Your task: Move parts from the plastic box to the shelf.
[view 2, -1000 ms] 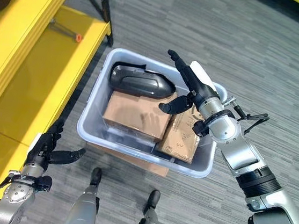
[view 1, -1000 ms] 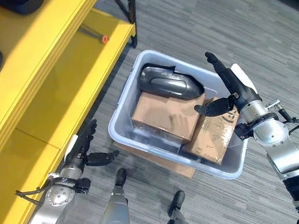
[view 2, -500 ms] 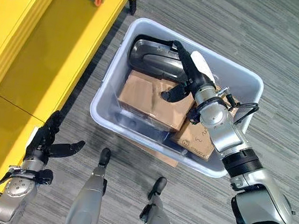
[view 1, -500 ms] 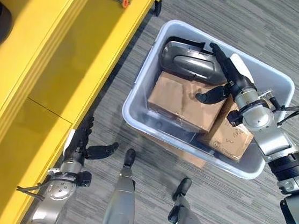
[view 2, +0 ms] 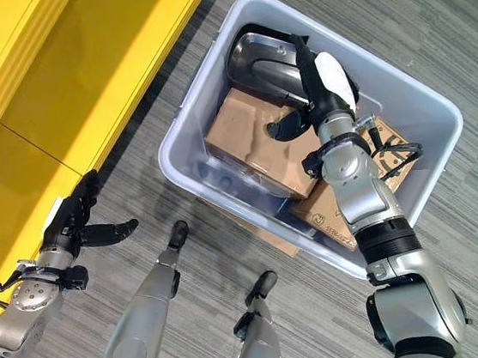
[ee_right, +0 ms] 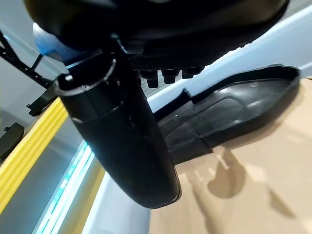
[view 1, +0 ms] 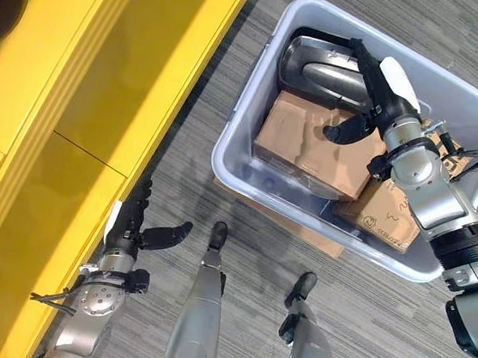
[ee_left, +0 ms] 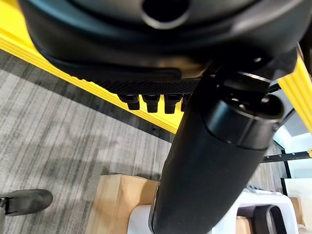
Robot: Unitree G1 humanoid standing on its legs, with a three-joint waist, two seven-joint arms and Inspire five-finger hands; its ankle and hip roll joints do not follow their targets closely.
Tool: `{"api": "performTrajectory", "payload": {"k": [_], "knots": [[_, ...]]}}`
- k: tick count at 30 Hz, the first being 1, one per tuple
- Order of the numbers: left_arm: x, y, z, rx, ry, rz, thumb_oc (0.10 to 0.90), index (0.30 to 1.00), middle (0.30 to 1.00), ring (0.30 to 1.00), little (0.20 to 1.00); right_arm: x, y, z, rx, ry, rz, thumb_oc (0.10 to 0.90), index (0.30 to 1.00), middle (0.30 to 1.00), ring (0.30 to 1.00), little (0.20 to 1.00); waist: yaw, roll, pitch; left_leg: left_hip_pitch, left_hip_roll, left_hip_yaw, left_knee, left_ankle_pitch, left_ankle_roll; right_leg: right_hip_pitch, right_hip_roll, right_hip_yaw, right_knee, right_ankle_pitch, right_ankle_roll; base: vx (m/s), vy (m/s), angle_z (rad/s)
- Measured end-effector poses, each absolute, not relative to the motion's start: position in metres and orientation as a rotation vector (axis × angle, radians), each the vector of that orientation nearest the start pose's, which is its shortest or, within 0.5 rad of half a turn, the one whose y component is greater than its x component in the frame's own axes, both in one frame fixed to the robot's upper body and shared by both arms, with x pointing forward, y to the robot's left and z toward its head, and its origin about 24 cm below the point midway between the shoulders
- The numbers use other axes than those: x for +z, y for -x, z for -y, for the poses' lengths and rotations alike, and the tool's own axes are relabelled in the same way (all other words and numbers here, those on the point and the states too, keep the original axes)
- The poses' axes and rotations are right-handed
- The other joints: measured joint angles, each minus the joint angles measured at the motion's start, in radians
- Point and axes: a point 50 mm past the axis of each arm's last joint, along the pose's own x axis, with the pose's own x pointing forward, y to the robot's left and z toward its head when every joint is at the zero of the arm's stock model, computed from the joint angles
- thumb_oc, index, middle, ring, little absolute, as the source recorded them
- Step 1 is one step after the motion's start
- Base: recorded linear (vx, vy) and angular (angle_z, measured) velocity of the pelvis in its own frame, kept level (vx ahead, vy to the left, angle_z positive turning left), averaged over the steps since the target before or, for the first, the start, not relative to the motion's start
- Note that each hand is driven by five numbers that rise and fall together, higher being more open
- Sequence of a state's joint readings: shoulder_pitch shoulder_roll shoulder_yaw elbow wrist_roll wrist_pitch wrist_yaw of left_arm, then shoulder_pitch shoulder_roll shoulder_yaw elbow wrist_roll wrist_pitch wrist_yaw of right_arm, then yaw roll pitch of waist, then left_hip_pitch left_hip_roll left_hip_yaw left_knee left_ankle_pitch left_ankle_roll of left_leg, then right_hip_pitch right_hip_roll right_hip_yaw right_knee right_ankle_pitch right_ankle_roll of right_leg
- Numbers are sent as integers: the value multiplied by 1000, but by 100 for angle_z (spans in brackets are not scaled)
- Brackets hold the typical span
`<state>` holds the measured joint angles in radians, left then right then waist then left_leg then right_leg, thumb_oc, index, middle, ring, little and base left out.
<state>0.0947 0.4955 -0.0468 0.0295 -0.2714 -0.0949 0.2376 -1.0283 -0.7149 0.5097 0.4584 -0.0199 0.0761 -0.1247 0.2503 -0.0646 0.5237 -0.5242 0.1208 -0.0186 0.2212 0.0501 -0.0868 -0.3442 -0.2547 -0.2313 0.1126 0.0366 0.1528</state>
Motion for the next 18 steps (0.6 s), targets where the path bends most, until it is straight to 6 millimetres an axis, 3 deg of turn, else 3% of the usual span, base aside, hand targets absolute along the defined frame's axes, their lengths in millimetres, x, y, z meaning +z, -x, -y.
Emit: {"api": "performTrajectory", "payload": {"k": [6, 18], "knots": [[50, -234, -247, 218, -222, 9, 900, 1000, 1000, 1000, 1000, 279, -385, 180, -59, 969, 469, 900, 1000, 1000, 1000, 1000, 1, 6, 3, -53, -19, -14, 36, -9, 14, -37, -23, -9, 25, -7, 4, 36, 24, 9], [56, -240, -237, 193, -213, 44, 900, 1000, 1000, 1000, 1000, 298, -384, 190, -108, 1045, 489, 900, 1000, 1000, 1000, 1000, 1, 9, 5, -130, -52, -16, 104, -40, 37, -98, -60, -7, 78, -30, 21, 47, 17, 4]]}}
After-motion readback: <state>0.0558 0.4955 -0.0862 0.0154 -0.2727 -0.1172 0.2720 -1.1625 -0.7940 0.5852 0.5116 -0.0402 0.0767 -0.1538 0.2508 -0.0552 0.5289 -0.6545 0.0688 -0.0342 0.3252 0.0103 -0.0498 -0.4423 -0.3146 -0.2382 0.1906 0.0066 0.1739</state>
